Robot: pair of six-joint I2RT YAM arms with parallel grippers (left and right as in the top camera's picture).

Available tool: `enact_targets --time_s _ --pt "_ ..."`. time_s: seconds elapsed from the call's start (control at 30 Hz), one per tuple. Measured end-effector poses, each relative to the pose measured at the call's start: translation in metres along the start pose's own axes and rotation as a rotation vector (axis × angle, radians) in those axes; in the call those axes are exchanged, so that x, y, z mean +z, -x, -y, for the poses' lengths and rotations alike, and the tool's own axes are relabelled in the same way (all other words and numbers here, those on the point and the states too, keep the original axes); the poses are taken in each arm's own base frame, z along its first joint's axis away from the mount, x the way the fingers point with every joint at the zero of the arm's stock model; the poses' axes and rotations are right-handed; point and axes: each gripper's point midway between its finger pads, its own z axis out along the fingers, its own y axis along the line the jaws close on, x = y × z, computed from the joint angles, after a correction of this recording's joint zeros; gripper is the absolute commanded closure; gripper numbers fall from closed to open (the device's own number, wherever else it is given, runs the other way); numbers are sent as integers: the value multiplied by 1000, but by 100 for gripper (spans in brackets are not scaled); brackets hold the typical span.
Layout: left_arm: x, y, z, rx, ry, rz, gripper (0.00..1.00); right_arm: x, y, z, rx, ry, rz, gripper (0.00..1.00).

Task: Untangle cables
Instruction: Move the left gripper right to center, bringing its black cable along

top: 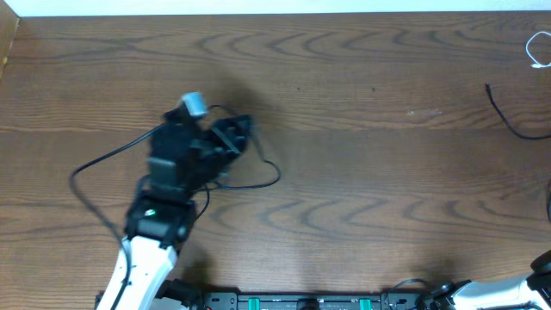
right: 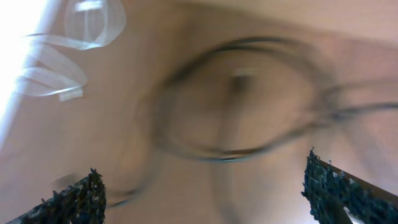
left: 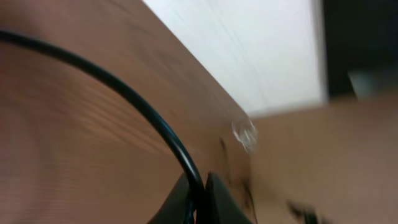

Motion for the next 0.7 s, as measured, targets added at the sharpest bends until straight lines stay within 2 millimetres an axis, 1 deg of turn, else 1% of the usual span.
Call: enact_targets --time_s 0.03,0.07,0.1,0.17,0.2,0.23,0.27,0.3,0.33,0.37,0.4,0.43,0.47,0.5,0.53,0.57,0.63,0.67,0.7 --pt "9 -13 10 22 -34 -38 92 -1 -3 -16 5 71 -16 1" --pt "18 -23 17 39 -57 -63 93 -2 -5 -23 9 101 -24 1" --pt "27 -33 26 58 -90 -82 92 -6 -9 -42 10 176 -44 1" --pt "48 -58 48 97 -180 -126 92 -14 -15 -68 0 263 -67 1" --pt "58 -68 64 121 -257 -124 92 -20 -20 -82 -9 303 -84 1" --pt "65 -77 81 139 -334 -125 92 -25 -24 -91 -14 326 -95 1" --pt "71 -88 92 150 -383 -137 78 -31 -29 -101 -22 348 -108 1" --pt "81 -113 105 166 -451 -164 66 -44 -33 -120 -47 395 -112 1" --pt "87 -126 100 167 -441 -191 57 -49 -36 -128 -56 409 -118 1" --pt "94 -136 95 163 -422 -209 51 -56 -43 -136 -65 420 -134 1" --pt "101 -145 85 167 -391 -230 42 -61 -48 -143 -77 430 -145 1" --pt "107 -154 73 159 -347 -257 27 -66 -55 -152 -95 444 -160 1" --pt "114 -163 55 152 -286 -286 18 -70 -62 -161 -117 461 -173 1" --pt "121 -170 35 154 -216 -310 14 -74 -72 -173 -145 479 -196 1" --pt "123 -172 22 153 -168 -320 14 -78 -84 -183 -169 494 -224 1" --pt "124 -173 13 159 -133 -326 14 -79 -94 -193 -192 509 -246 1" --pt "123 -175 -11 178 -43 -350 14 -82 -120 -212 -250 536 -309 1" --pt "122 -174 -17 184 -17 -355 14 -83 -128 -218 -272 542 -326 1" --pt "121 -175 -28 193 25 -368 13 -86 -148 -233 -332 561 -359 1"
